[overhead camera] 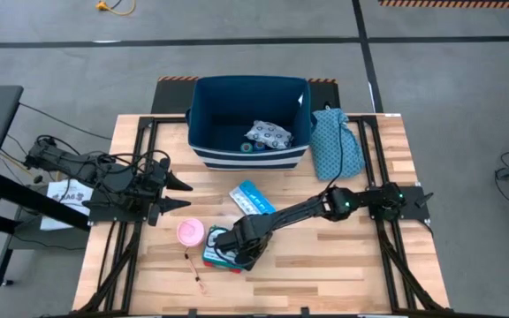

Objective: Pick & place medical supplies in basket/bin
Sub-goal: Put the white gauze into the bin

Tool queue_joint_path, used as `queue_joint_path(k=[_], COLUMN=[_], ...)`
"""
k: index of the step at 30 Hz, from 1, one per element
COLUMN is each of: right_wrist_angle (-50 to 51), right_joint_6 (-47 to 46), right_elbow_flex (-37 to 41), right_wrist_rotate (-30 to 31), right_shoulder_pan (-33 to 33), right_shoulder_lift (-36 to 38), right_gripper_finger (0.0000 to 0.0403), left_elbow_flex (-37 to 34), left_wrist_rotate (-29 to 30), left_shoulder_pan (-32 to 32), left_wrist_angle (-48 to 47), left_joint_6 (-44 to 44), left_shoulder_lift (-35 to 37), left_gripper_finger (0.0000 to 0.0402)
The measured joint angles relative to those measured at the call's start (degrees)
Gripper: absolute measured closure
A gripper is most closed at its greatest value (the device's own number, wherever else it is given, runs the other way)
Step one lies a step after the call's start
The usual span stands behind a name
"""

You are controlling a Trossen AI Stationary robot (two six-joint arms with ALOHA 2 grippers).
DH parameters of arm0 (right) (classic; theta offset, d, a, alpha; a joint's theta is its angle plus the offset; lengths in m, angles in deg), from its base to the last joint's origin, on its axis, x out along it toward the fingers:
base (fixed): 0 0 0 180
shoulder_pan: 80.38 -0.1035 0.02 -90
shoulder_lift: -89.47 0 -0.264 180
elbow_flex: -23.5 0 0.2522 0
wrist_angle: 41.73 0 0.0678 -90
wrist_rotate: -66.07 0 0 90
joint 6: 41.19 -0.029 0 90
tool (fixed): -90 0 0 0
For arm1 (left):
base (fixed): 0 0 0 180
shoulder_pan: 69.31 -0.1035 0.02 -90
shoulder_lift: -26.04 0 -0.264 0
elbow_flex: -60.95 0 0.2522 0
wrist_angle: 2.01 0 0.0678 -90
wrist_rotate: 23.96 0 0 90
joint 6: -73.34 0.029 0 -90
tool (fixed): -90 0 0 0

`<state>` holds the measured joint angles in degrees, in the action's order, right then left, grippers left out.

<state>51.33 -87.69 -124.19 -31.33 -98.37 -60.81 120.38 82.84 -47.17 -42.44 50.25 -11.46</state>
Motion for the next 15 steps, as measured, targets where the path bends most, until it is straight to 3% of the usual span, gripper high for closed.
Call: queue_joint_path(k=[4,8,15], right_wrist_angle=[0.46,1.10,1.18], right_joint_6=[0.13,1.05,2.94], right_elbow_flex=[-0.41,-1.12,-1.02], right_wrist_rotate=[-0.62,-0.85,-1.81], right_shoulder_pan=[0.67,0.87,0.97], right_shoulder_lift=[-0.04,-0.13,0.65], right_gripper_finger=[0.0302,0.0311,0.0265], left_elbow_flex=[0.00,0.00,0.00], left_wrist_rotate=[0.00,0.00,0.00], left_shoulder_pan=[0.00,-0.01,-0.01], left_wrist_angle=[0.00,0.00,-0.01], left_joint_6=[0.04,0.25,0.33], left_shoulder_lift=[-0.01,0.00,0.00], left_gripper_finger=[0.0191,0.0191,0.0191])
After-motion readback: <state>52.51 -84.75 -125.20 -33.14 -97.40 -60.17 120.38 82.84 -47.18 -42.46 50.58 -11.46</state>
